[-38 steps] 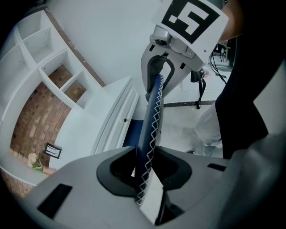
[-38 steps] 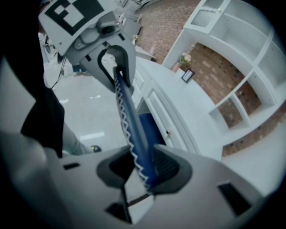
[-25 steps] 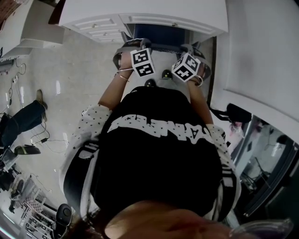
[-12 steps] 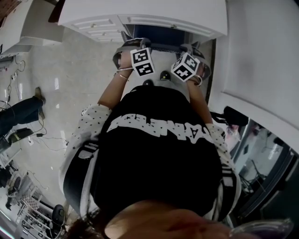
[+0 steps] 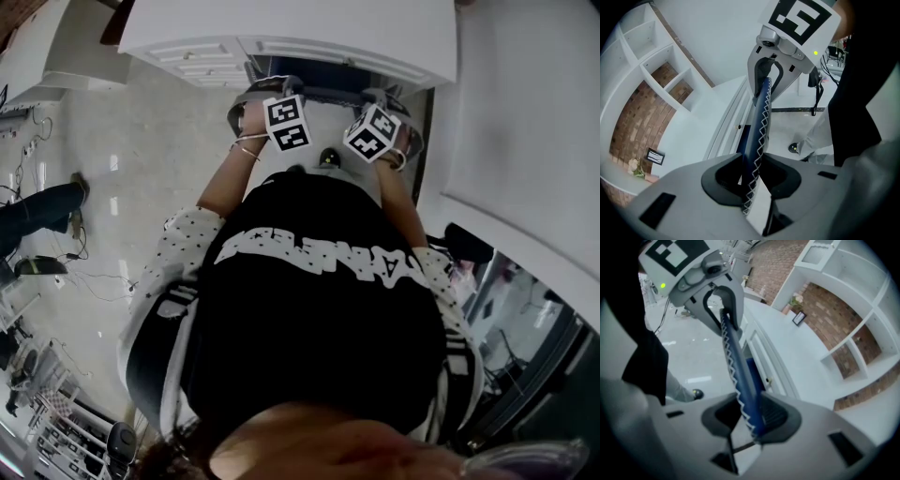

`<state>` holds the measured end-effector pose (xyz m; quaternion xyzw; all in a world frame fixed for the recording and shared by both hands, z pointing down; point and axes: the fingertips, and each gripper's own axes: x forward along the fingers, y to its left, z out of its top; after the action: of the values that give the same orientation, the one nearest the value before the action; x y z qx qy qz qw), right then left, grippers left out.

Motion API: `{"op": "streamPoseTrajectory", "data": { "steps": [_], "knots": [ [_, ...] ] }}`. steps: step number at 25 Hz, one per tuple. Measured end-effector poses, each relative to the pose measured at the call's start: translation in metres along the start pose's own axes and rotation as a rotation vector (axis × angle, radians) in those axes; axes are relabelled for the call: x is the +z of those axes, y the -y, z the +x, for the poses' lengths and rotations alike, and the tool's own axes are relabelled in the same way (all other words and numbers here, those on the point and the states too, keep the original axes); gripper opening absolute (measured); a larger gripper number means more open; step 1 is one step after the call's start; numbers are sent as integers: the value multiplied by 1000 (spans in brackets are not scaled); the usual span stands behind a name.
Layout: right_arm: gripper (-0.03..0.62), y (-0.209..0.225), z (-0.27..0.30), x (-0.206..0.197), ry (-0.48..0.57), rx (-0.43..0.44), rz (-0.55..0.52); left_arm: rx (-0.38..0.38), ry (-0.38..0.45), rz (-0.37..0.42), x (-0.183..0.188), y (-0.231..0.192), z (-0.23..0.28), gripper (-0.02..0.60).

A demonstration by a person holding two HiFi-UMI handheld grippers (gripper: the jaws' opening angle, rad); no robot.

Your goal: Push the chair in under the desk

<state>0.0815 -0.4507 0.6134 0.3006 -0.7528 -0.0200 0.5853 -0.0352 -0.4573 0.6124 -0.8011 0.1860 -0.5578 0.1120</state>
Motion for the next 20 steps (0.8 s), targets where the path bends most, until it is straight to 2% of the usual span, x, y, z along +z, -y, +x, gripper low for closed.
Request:
{"op": "streamPoseTrajectory", "data": {
  "steps": [20],
  "knots": [
    [127,18,11,16,18,13,-28,12,-17,-18,-5,-29,8,135]
  ]
}}
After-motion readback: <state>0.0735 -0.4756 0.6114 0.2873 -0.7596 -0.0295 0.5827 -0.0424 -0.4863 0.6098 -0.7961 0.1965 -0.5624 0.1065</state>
